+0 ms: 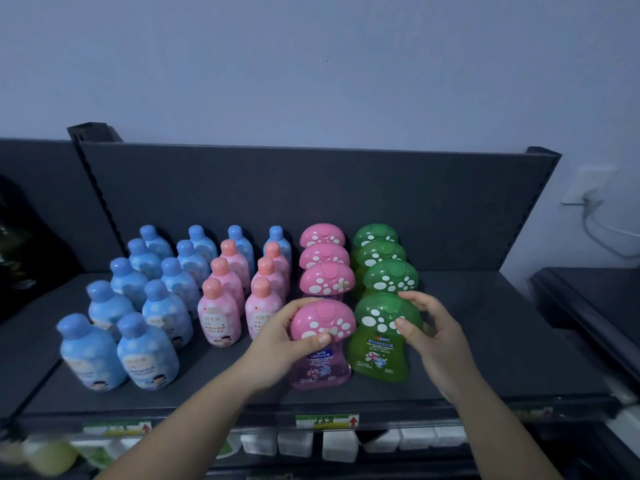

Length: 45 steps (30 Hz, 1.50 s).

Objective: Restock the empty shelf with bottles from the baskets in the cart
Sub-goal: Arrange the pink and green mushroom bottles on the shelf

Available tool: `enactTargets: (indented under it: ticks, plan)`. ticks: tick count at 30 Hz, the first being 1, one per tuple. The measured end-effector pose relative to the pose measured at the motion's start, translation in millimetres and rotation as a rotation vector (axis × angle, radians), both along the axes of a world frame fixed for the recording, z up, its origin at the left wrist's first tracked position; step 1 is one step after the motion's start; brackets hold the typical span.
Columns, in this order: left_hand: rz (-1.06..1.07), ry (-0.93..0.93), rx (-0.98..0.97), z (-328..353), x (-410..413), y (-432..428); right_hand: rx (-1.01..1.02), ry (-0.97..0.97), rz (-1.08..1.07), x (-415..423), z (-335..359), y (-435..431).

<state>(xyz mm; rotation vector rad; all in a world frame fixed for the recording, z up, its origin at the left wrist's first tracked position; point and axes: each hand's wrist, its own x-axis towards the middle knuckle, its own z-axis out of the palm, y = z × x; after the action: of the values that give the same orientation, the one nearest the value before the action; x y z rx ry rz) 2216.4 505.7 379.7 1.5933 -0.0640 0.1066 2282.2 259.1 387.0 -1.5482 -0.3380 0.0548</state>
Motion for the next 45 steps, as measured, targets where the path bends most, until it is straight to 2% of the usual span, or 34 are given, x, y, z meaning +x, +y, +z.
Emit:
enactTargets:
  ticks: [4,9,14,19,24,32,37,45]
  plan:
    - [-0.024,-0.004,0.063,0.1,3.0,2.8,-0.041,-0.031,0.023,2.2,-1.2,-6.5]
    - [-0.044,-0.015,0.229,3.2,7.0,9.7,-0.137,-0.046,0.11,6.5,4.9,-13.7]
    - [-0.01,-0.05,0.486,7.7,12.8,13.4,-0.451,-0.12,0.028,4.7,9.7,-9.0]
    - [0.022,-0.139,0.644,10.3,17.2,8.4,-0.606,-0.249,0.001,7.1,14.7,-15.9]
    - [0.086,-0.233,0.734,1.7,22.0,-0.7,-0.62,-0.37,-0.013,11.0,15.1,-23.4]
    - [0.09,-0.311,0.725,-4.0,18.7,-7.5,-0.588,-0.431,-0.078,17.8,1.9,-24.4]
    - [0.263,-0.389,0.939,-9.6,19.9,-8.8,-0.593,-0.463,-0.119,21.3,-1.6,-24.4]
    - [0.348,-0.412,0.99,-13.4,22.5,-15.2,-0.598,-0.456,-0.108,23.0,-3.8,-25.8]
